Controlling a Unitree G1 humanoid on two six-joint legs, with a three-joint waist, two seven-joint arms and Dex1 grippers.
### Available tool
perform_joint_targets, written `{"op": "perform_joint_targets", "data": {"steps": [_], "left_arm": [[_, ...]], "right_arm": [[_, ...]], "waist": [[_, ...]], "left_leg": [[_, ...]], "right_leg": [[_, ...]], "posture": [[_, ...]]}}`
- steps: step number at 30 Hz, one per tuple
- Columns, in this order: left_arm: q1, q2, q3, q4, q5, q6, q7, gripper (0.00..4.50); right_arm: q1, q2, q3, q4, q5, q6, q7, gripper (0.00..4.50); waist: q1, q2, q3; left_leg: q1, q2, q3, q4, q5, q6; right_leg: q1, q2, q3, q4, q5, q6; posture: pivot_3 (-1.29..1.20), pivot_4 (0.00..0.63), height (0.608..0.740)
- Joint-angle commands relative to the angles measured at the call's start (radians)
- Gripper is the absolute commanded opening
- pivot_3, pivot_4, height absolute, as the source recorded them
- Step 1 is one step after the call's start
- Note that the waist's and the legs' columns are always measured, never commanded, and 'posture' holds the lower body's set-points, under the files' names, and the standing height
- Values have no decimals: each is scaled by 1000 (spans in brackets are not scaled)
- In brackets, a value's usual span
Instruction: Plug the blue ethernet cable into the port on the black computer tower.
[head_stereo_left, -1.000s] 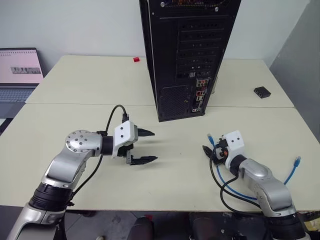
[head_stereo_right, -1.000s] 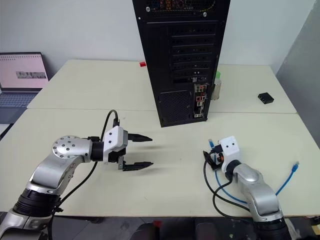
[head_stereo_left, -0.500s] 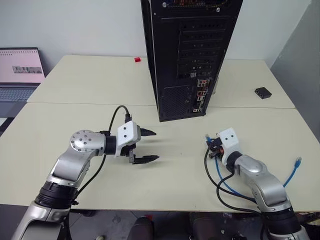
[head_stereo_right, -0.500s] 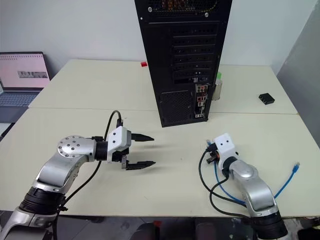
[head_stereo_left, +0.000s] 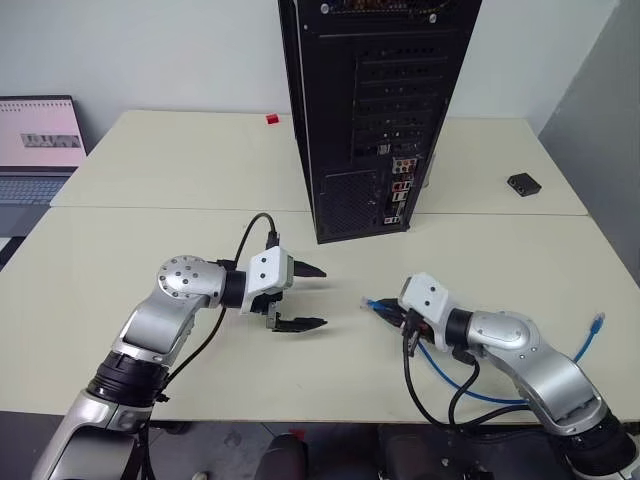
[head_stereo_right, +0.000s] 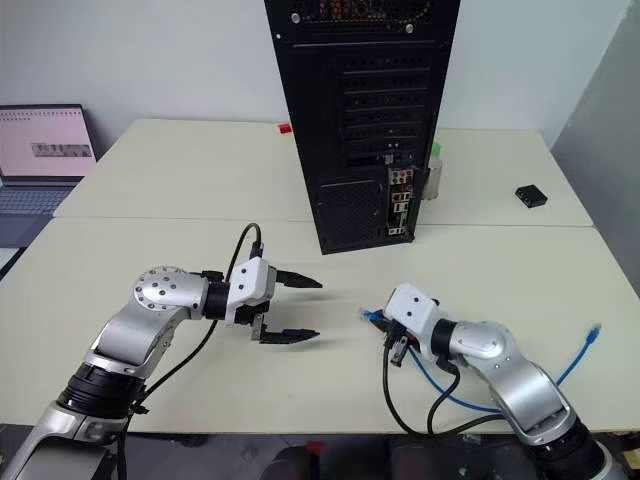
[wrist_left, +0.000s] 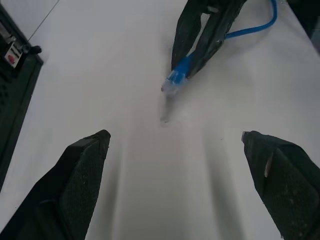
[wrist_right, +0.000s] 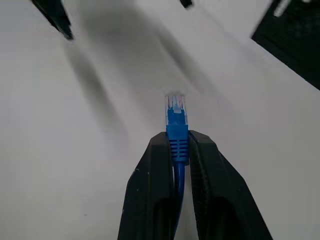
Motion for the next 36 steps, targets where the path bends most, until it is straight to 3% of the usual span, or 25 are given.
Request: {"op": "perform_joint_targets", "data": {"steps": [1,8,9,12,27,36], "left_arm": [[-20,-19,-21,-14,11,-21,-10,4500],[-25,-40,-32,6,19,-35,-14,4500],[-25,-44,-32,9,22,-38,-14,4128],[-24,-53,-34,15,25,-46,-15,3703],[-36,-82,-43,67,61,-98,-15,297],[-27,-77,-49,84,86,-147,-22,298]], "right_arm": [[-68,4,17,-28,20,9,55,155],[-127,20,48,-20,7,27,89,153],[-131,22,49,-20,7,29,90,153],[-138,26,55,-21,5,31,94,153],[-156,44,73,-26,0,29,105,151],[-150,5,86,-39,-4,9,154,145]], "waist": [[0,0,0],[0,0,0],[0,0,0],[0,0,0],[0,0,0],[0,0,0]], "left_leg": [[0,0,0,0,0,0],[0,0,-1,0,0,0],[0,0,-1,0,0,0],[-1,0,-1,0,0,0],[0,0,-1,0,0,0],[0,0,-1,0,0,0]], "right_leg": [[0,0,0,0,0,0],[0,0,-1,0,0,0],[0,0,-1,0,0,0],[0,0,-1,0,0,0],[0,0,-1,0,0,0],[0,0,-1,0,0,0]], "posture": [[0,150,740],[0,150,740],[0,150,740],[0,150,740],[0,150,740],[0,150,740]]}}
